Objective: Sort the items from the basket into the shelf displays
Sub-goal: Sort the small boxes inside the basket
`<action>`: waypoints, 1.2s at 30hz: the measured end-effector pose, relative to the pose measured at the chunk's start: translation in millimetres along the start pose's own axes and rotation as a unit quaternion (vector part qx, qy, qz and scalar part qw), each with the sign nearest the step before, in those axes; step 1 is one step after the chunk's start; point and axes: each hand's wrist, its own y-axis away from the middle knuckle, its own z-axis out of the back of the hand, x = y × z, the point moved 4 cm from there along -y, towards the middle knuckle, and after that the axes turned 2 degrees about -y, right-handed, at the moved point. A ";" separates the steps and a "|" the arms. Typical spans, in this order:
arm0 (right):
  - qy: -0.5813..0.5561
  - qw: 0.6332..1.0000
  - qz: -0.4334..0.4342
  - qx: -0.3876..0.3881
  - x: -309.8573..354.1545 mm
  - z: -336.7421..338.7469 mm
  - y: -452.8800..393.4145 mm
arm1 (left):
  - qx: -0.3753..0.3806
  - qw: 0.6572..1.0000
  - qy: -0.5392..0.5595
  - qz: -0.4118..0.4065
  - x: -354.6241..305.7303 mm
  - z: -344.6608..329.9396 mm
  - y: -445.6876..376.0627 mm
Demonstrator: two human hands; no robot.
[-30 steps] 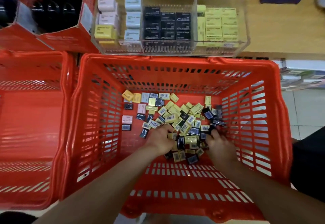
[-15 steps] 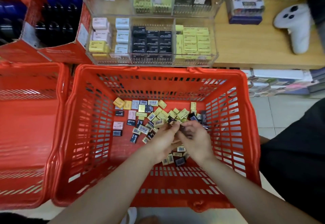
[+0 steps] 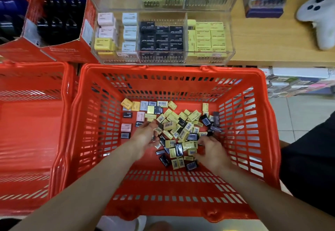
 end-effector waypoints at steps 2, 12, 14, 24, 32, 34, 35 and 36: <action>0.032 0.999 0.031 -0.003 6.5 -15.1 -4.4 | -0.003 1.000 -0.005 0.004 5.7 3.3 -2.8; 0.216 0.968 0.123 -0.026 21.7 -23.5 -39.8 | -0.019 0.998 -0.012 0.055 22.6 12.3 -6.9; 0.248 0.956 0.156 -0.009 27.8 -25.5 -42.7 | -0.028 0.998 -0.007 0.062 25.1 13.5 -6.0; 0.285 0.932 0.209 0.083 53.8 -12.0 -44.3 | -0.026 0.998 0.001 0.061 22.4 7.3 1.9; 0.297 0.933 0.199 0.036 56.5 -17.0 -59.0 | -0.014 0.998 -0.003 0.057 21.9 6.2 3.9; 0.248 0.949 0.194 0.029 52.0 -15.9 -61.6 | -0.011 0.998 0.000 0.061 22.4 6.8 1.6; 0.211 0.959 0.189 0.030 47.6 -14.5 -61.2 | -0.011 0.998 0.002 0.062 21.3 6.4 0.9; 0.154 0.971 0.182 0.029 43.2 -12.4 -59.3 | -0.009 0.998 0.003 0.063 19.6 5.7 0.9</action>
